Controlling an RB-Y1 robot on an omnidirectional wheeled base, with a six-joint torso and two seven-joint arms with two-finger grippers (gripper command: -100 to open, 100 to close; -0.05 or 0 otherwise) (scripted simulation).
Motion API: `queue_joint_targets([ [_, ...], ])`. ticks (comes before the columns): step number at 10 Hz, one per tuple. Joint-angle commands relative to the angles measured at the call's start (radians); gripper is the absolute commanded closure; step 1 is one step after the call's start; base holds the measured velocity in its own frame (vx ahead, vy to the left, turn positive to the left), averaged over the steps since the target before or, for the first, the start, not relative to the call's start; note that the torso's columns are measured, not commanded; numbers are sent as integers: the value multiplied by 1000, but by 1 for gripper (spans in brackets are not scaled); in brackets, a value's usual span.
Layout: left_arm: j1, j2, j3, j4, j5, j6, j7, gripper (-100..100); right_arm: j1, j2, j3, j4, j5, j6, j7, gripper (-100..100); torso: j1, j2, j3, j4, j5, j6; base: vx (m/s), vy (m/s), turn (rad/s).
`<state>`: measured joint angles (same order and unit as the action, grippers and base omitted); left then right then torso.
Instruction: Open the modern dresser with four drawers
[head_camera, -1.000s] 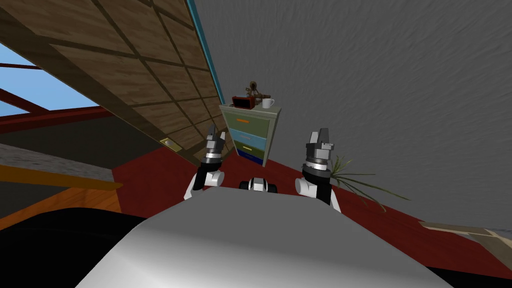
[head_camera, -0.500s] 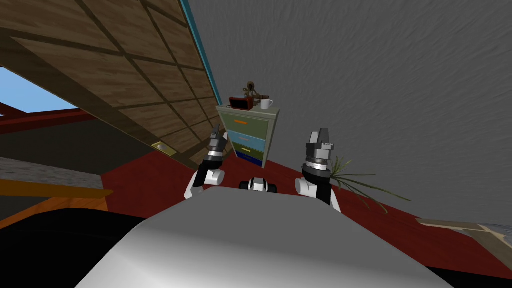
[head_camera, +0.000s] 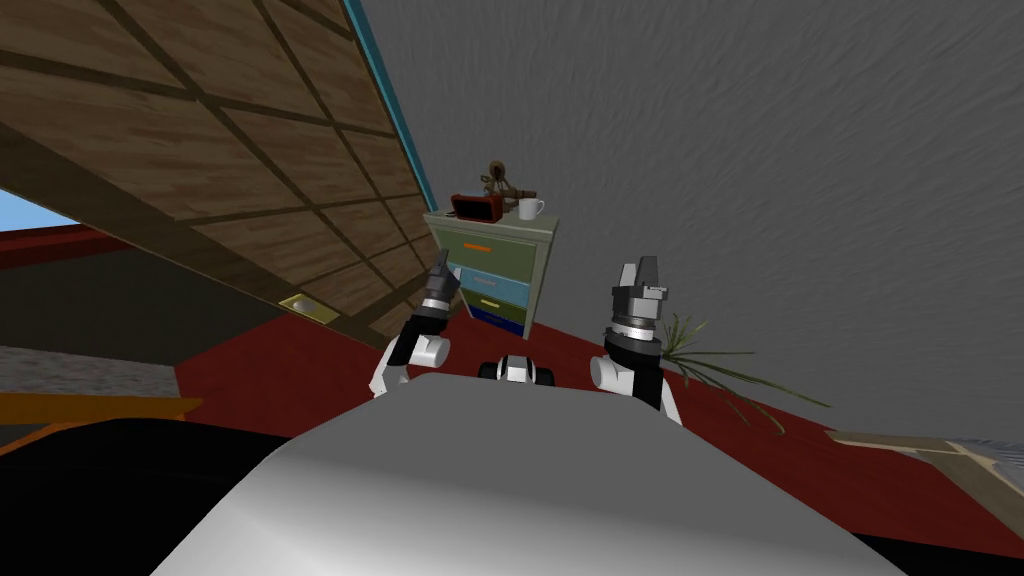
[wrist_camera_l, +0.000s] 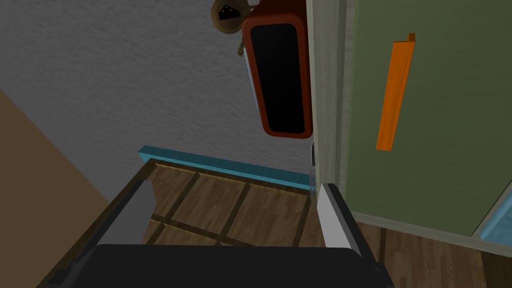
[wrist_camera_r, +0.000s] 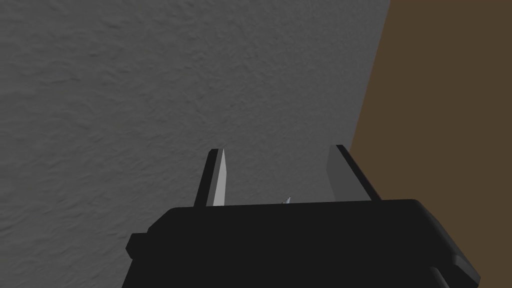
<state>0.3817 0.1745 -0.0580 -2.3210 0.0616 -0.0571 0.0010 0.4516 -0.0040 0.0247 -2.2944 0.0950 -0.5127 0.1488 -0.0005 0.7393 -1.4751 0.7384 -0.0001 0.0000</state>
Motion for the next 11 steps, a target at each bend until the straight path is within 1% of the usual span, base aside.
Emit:
queue_joint_targets([
  [1,-18,16,-3,-2,0,67,11,-100,0,0,0,0,0,0,0,0,0,0,0,0,0,0,71,18,-63],
  [6,-48,50,-13,-6,-1,189,30,-100,0,0,0,0,0,0,0,0,1,-1,-1,0,0,0,66,18,-56],
  [11,-84,100,-24,-11,-3,334,52,-100,0,0,0,0,0,0,0,0,0,-1,-1,0,0,0,77,30,-60],
])
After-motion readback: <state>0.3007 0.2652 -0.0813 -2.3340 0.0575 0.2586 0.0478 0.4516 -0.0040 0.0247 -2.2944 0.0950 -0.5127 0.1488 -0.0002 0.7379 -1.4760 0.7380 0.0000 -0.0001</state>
